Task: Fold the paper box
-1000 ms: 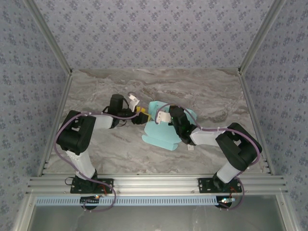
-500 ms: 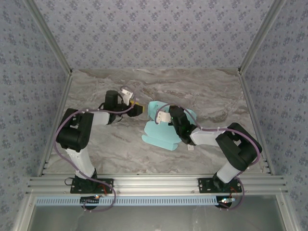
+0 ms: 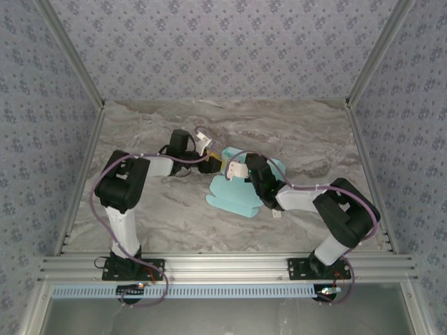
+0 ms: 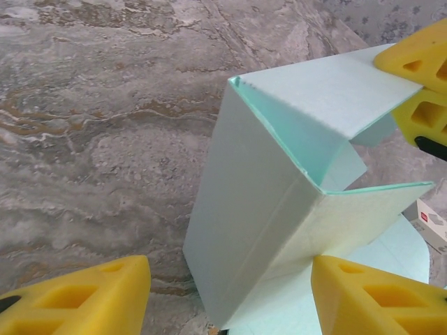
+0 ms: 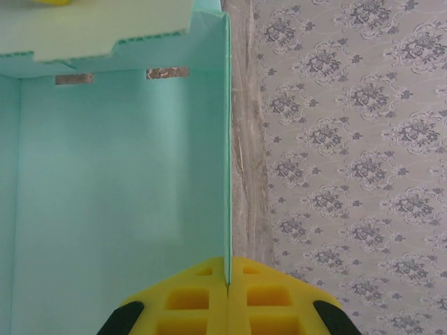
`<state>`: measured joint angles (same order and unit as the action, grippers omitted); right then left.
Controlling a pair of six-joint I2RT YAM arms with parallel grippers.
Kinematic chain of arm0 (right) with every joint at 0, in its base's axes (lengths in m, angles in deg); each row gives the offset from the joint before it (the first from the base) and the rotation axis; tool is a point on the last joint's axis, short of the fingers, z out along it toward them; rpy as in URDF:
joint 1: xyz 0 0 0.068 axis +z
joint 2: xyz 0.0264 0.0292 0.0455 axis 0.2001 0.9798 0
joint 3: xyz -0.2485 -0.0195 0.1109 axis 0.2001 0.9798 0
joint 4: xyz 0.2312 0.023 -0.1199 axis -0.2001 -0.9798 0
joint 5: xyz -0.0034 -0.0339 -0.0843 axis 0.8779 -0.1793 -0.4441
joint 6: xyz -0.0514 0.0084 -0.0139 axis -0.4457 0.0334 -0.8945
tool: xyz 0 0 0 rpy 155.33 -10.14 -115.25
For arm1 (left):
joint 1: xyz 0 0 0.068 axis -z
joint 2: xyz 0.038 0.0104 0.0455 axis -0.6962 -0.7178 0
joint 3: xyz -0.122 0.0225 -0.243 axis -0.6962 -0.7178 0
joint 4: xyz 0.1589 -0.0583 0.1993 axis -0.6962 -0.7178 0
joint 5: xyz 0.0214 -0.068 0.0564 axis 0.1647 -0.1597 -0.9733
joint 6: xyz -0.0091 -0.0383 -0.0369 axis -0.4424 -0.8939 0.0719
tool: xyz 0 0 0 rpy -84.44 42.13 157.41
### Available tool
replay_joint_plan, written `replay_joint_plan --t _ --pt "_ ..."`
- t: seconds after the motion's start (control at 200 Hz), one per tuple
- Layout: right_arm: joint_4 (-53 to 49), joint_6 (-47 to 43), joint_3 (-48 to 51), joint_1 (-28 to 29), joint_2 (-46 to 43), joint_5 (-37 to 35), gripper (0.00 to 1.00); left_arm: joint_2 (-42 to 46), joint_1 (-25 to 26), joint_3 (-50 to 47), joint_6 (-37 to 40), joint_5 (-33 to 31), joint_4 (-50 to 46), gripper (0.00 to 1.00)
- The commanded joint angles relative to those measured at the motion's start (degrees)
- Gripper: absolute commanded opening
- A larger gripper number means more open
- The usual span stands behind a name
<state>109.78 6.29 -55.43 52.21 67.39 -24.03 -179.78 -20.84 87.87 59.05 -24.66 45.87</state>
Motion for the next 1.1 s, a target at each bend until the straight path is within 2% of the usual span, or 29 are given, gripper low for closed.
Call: replay_joint_plan --t 0.0,0.34,0.625,0.805,1.094 --pt "-1.05 0.66 -0.81 0.72 -0.71 -0.06 0.05 -1.36 0.7 1.59 1.59 2.67 -0.15 0.62" --pt "-2.17 1.53 -0.74 0.82 -1.34 0.63 0.05 -2.17 1.91 1.78 0.74 0.24 3.51 0.6" --pt "-2.93 2.04 -0.72 0.91 -1.76 0.81 0.05 -1.65 3.59 -0.18 -1.04 -7.27 8.15 0.6" --pt "-3.59 2.33 -0.81 0.91 -1.78 1.31 0.05 -1.06 4.04 -1.83 -2.65 -9.39 11.21 0.64" --pt "-4.16 2.86 -0.9 0.86 -1.7 1.3 0.05 -1.66 4.25 -1.2 -4.0 -7.32 12.25 0.73"
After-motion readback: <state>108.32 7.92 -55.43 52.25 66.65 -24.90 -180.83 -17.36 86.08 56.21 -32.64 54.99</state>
